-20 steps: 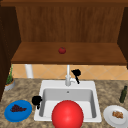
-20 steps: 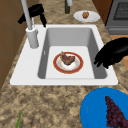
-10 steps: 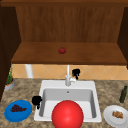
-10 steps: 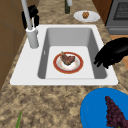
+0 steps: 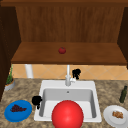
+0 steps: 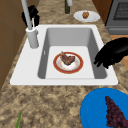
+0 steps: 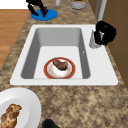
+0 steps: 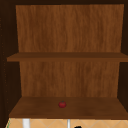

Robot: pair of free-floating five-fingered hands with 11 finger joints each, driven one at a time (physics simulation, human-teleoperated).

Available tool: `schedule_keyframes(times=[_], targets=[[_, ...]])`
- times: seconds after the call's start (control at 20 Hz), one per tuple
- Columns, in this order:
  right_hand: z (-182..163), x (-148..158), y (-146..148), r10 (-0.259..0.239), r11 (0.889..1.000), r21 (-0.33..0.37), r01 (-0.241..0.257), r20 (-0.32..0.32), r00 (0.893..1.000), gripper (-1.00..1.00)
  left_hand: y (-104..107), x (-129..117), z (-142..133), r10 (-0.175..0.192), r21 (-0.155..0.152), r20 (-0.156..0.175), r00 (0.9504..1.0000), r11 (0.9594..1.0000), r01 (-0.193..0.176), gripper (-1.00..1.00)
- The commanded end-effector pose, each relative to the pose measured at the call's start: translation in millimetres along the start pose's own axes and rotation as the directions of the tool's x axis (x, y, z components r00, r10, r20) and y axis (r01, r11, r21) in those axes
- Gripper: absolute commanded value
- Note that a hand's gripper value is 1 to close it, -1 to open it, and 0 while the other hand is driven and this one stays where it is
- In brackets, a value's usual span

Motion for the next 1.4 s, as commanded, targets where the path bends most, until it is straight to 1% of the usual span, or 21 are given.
schedule_keyframes(times=[0.0, 0.3, 0.55, 0.75, 0.9, 1.0, 1.05, 1.1, 1.15, 1.2, 1.25, 1.35], targets=[[4, -17, 25, -0.048, 0.998, -0.033, 0.048, -0.001, 0.999, 1.00, 0, 0, 0, 0.000, 0.000, 0.000, 1.0000, 1.0000, 0.000, 0.00], [5, -15, 36, -0.066, 0.997, -0.047, 0.067, 0.010, 0.998, 1.00, 0, 0, 0, 0.000, 0.000, 0.000, 1.0000, 1.0000, 0.000, 0.00], [4, -16, 39, -0.082, 0.994, -0.065, 0.083, 0.013, 0.997, 1.00, 0, 0, 0, 0.000, 0.000, 0.000, 1.0000, 1.0000, 0.000, 0.00], [3, -20, 38, -0.104, 0.991, -0.076, 0.106, 0.032, 0.994, 1.00, 0, 0, 0, 0.000, 0.000, 0.000, 1.0000, 1.0000, 0.000, 0.00], [3, -18, 41, -0.111, 0.990, -0.083, 0.114, 0.036, 0.993, 1.00, 0, 0, 0, 0.000, 0.000, 0.000, 1.0000, 1.0000, 0.000, 0.00], [4, -17, 35, -0.112, 0.991, -0.075, 0.115, 0.047, 0.993, 1.00, 0, 0, 0, 0.000, 0.000, 0.000, 1.0000, 1.0000, 0.000, 0.00], [4, -20, 31, -0.116, 0.989, -0.083, 0.120, 0.059, 0.992, 1.00, 0, 0, 0, 0.000, 0.000, 0.000, 1.0000, 1.0000, 0.000, 0.00], [2, -17, 19, -0.097, 0.991, -0.087, 0.101, 0.045, 0.994, 1.00, 0, 0, 0, 0.000, 0.000, 0.000, 1.0000, 1.0000, 0.000, 0.00], [1, -14, 18, -0.091, 0.992, -0.083, 0.095, 0.053, 0.994, 1.00, 0, 0, 0, 0.000, 0.000, 0.000, 1.0000, 1.0000, 0.000, 0.00], [2, -15, 16, -0.101, 0.991, -0.081, 0.105, 0.058, 0.993, 1.00, 0, 0, 0, 0.000, 0.000, 0.000, 1.0000, 1.0000, 0.000, 0.00], [1, -13, 15, -0.097, 0.992, -0.075, 0.101, 0.055, 0.994, 1.00, 0, 0, 0, 0.000, 0.000, 0.000, 1.0000, 1.0000, 0.000, 0.00], [2, -15, 17, -0.098, 0.991, -0.090, 0.103, 0.056, 0.994, 1.00, 0, 0, 0, 0.000, 0.000, 0.000, 1.0000, 1.0000, 0.000, 0.00]])
